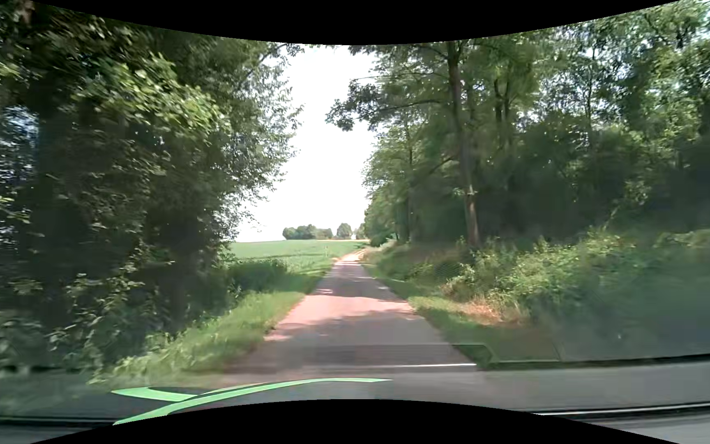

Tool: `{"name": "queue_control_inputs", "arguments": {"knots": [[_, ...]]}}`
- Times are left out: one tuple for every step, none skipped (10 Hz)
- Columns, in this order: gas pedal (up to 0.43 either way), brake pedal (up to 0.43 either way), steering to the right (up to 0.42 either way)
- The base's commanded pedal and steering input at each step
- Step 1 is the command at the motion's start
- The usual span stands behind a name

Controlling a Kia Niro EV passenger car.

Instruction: Follow the waypoints while adhering to traffic rules and regulations

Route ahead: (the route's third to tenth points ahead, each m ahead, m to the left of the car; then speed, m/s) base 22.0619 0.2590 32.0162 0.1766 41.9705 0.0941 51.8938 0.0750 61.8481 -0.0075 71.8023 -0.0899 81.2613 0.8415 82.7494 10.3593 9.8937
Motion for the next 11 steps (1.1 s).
{"name": "queue_control_inputs", "arguments": {"knots": [[0.157, 0.000, -0.008], [0.157, 0.000, -0.008], [0.157, 0.000, -0.008], [0.157, 0.000, -0.007], [0.157, 0.000, -0.007], [0.157, 0.000, -0.007], [0.157, 0.000, -0.007], [0.157, 0.000, -0.007], [0.157, 0.000, -0.007], [0.157, 0.000, -0.007], [0.157, 0.000, -0.007]]}}
